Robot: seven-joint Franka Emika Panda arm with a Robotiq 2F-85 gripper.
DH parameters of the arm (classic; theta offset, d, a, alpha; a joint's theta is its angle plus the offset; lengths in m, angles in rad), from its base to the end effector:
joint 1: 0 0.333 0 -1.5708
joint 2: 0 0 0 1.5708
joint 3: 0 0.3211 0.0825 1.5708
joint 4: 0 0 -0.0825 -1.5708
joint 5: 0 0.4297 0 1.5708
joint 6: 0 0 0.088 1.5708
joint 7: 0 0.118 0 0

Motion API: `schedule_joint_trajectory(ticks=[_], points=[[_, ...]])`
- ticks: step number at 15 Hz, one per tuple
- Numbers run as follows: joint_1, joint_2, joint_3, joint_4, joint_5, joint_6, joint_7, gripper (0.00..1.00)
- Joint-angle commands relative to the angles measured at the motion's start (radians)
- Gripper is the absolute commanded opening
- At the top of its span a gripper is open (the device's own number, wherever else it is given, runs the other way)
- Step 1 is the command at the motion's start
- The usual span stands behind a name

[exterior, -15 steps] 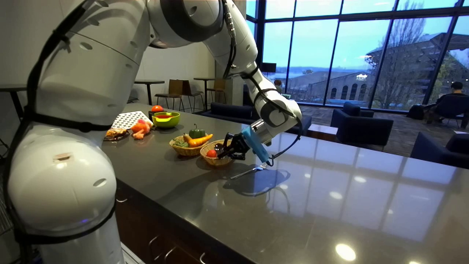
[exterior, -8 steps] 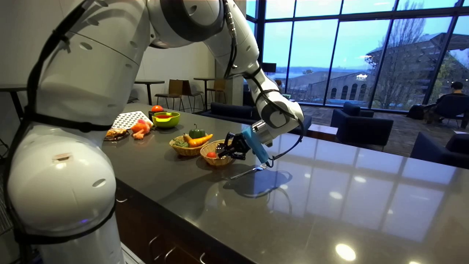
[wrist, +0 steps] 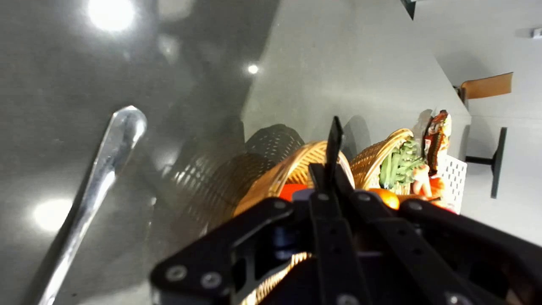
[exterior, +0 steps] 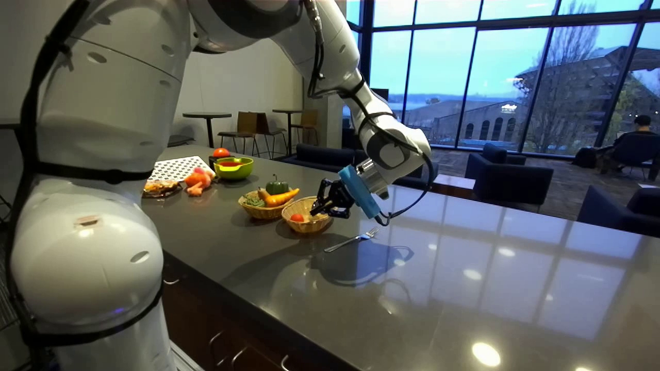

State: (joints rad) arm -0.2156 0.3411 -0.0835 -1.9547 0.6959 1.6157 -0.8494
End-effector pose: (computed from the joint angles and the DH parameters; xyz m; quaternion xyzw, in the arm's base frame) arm 0.5693 -0.0984 0.2562 -0.8929 -0.1169 0.0974 0.4238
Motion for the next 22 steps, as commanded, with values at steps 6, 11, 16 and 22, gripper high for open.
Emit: schedule_joint_trajectory(ticks=[6, 11, 16, 22], points=[[0.049, -0.22, -0.009, -0.157, -0.12, 0.118, 0.273, 0.01], [0.066, -0.251, -0.006, -0.188, -0.192, 0.16, 0.386, 0.01], [0.077, -0.247, -0.003, -0.197, -0.23, 0.169, 0.45, 0.01], [0.085, -0.24, 0.002, -0.193, -0.222, 0.16, 0.477, 0.01]])
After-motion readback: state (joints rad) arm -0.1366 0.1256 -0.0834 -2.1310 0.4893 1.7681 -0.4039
